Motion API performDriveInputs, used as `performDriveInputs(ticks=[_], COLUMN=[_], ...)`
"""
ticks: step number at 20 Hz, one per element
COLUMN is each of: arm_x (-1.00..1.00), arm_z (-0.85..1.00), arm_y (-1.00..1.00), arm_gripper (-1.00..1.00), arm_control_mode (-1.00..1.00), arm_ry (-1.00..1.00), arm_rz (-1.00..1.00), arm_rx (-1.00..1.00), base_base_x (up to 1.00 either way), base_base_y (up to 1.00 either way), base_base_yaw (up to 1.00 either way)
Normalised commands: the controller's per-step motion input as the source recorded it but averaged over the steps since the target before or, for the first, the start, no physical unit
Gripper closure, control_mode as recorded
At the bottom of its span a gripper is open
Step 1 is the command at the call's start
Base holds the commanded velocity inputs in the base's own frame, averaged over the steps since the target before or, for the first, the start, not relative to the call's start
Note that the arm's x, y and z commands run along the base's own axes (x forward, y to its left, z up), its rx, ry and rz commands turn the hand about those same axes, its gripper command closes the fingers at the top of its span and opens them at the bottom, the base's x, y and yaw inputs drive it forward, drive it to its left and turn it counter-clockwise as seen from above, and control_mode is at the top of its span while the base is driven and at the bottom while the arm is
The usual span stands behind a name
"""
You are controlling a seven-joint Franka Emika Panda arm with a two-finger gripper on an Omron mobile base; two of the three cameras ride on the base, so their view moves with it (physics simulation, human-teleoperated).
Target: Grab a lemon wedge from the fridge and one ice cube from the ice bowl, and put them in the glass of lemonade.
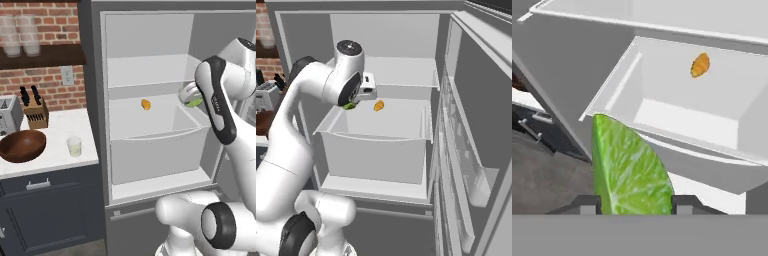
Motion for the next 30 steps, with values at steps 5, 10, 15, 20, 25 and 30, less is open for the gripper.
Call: performDriveInputs(ticks=[5,10,15,20,25,30], arm_x=[-0.57,-0.57,-0.54,-0.29,-0.14,-0.01], arm_z=[-0.65,-0.69,-0.29,-0.02,0.0,0.0], arm_y=[0.14,0.0,0.0,0.0,0.0,0.0], arm_gripper=[1.0,1.0,1.0,1.0,1.0,1.0], arm_control_mode=[-1.0,-1.0,-1.0,-1.0,-1.0,-1.0], arm_ry=[0.22,0.12,0.02,0.0,0.0,0.0], arm_rz=[-0.31,-0.19,-0.11,-0.09,-0.06,0.0], arm_rx=[-0.01,0.0,0.02,0.0,0.0,0.0], base_base_x=[0.0,0.0,0.0,0.0,0.0,0.0], base_base_y=[0.0,0.0,0.0,0.0,0.0,0.0], base_base_yaw=[0.0,0.0,0.0,0.0,0.0,0.0])
